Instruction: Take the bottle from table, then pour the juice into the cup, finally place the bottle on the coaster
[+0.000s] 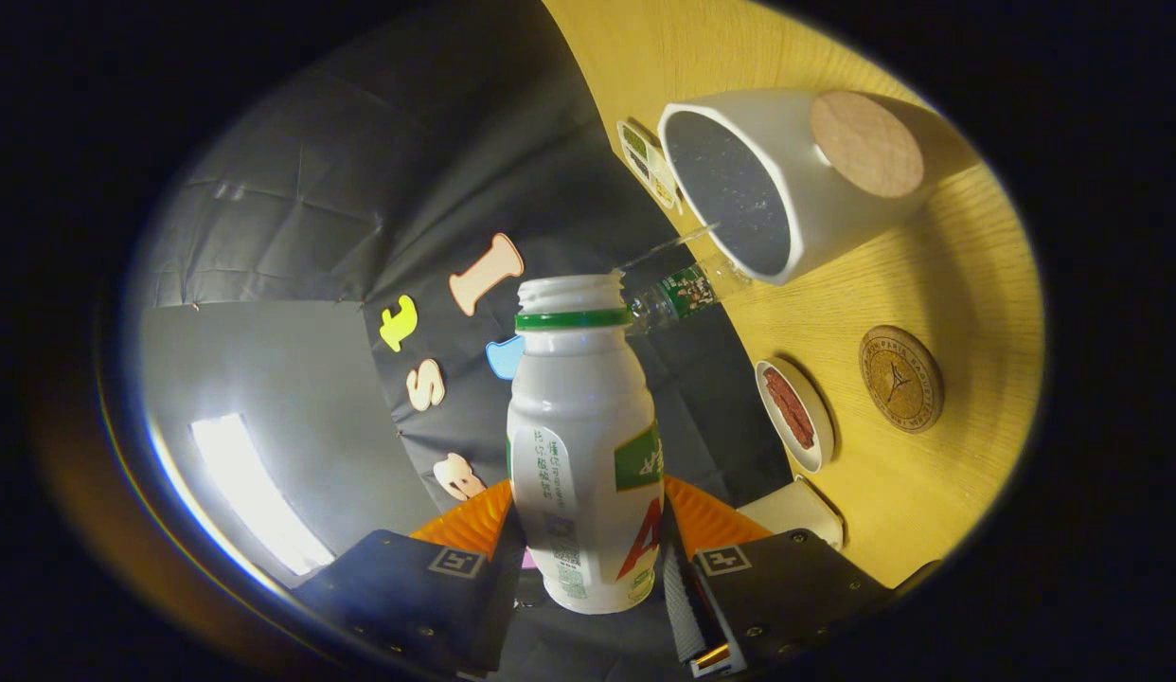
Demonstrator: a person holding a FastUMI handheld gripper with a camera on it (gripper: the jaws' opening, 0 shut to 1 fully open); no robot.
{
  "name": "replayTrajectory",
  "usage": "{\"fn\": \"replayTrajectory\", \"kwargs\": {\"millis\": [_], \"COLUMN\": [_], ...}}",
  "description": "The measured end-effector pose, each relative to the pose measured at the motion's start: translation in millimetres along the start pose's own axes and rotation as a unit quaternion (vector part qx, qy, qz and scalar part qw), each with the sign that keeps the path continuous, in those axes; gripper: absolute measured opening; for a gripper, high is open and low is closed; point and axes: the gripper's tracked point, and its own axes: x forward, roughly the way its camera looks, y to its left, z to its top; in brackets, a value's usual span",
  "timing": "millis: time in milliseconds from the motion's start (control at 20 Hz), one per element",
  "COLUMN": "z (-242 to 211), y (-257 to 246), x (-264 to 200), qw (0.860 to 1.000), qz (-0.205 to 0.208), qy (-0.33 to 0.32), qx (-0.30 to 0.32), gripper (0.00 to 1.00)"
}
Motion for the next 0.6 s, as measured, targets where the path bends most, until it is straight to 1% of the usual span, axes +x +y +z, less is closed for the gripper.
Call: {"fn": "replayTrajectory", "kwargs": {"millis": [600], "z": [12.5], "y": [4.5], "x": [4.2], "qw": [0.999], "qz": [0.012], "qy": [-0.014], "qx": [0.04], "gripper": [0.66]}}
